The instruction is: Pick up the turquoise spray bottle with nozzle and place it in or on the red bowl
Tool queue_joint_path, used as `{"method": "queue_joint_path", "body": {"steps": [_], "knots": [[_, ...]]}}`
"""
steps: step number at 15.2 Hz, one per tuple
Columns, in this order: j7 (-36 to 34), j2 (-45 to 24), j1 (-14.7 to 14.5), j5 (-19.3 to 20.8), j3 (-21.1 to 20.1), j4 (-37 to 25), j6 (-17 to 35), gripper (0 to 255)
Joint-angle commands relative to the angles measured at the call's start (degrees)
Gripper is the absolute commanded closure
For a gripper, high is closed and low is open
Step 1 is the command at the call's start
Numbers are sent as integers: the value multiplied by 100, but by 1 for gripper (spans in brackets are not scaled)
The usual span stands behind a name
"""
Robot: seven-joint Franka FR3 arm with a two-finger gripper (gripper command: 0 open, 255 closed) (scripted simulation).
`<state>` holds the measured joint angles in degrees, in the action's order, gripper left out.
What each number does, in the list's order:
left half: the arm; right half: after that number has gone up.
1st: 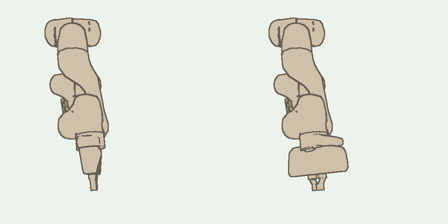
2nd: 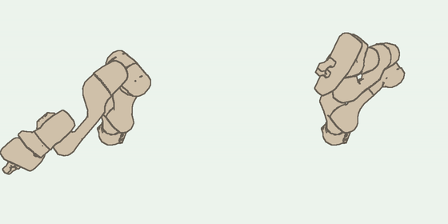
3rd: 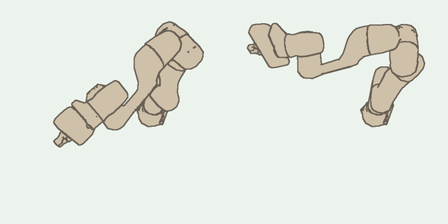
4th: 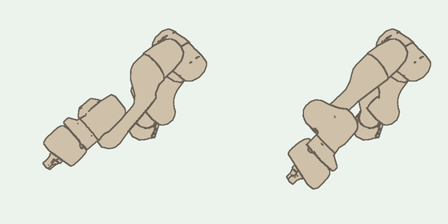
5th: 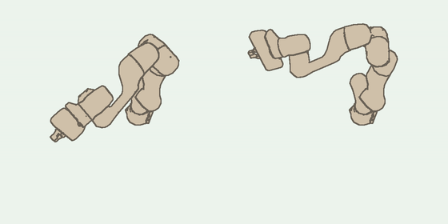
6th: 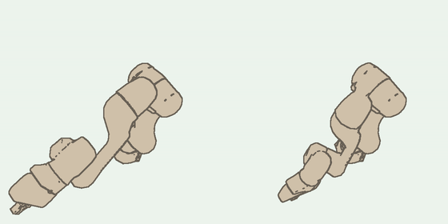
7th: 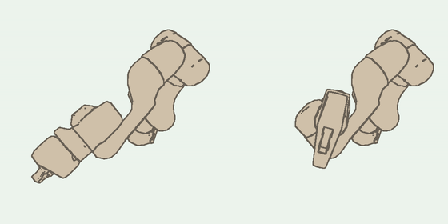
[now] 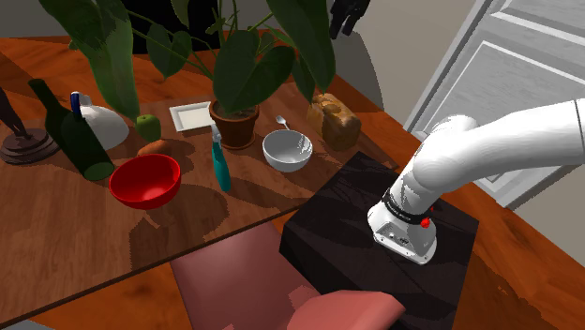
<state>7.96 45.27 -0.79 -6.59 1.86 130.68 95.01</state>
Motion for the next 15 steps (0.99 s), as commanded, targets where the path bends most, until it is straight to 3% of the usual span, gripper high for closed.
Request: {"method": "queue_joint_path", "body": {"steps": [1, 8, 15], "knots": [[0, 0, 0, 0, 0, 0, 0, 0], [-1094, 414, -10, -331, -983, 1352, 1437, 0], [-2309, 118, -21, -660, -2179, 2171, 3009, 0]]}}
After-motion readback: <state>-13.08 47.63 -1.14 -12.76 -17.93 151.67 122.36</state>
